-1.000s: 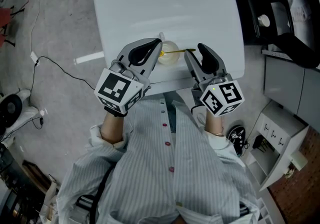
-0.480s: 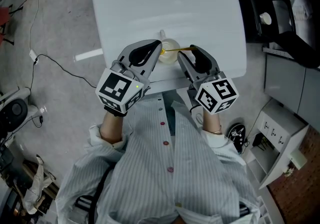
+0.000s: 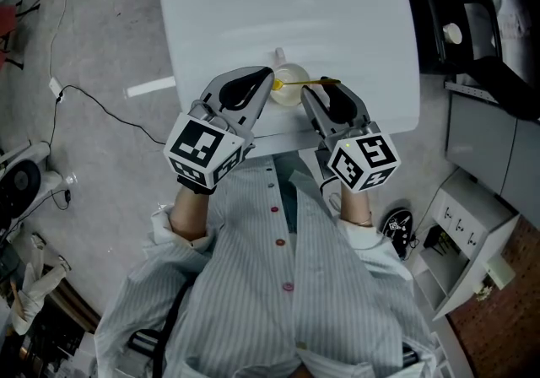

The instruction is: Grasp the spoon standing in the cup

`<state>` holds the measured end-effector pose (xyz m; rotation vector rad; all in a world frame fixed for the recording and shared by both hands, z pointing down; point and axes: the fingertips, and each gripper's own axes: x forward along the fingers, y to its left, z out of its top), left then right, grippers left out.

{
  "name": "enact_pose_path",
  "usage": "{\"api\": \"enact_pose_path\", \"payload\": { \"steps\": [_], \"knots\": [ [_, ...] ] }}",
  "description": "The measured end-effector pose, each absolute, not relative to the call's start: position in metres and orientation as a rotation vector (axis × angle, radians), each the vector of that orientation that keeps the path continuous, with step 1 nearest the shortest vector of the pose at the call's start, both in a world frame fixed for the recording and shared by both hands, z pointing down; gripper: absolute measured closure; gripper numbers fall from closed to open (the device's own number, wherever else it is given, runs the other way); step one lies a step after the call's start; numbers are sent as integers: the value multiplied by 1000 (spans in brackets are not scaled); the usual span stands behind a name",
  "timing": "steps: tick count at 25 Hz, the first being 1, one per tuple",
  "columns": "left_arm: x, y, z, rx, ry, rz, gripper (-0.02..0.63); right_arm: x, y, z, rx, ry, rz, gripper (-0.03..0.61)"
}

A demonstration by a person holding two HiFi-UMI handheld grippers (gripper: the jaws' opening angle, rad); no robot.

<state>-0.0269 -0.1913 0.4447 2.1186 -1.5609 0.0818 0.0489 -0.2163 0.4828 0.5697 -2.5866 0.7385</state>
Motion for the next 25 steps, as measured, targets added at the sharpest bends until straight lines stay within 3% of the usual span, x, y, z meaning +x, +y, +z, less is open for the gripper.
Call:
{"api": "enact_pose_path", "payload": {
  "steps": [25],
  "knots": [
    [-38,-183,446,2114,-1556,82,604,40,-218,476,618,-2585,598,552]
  ]
}}
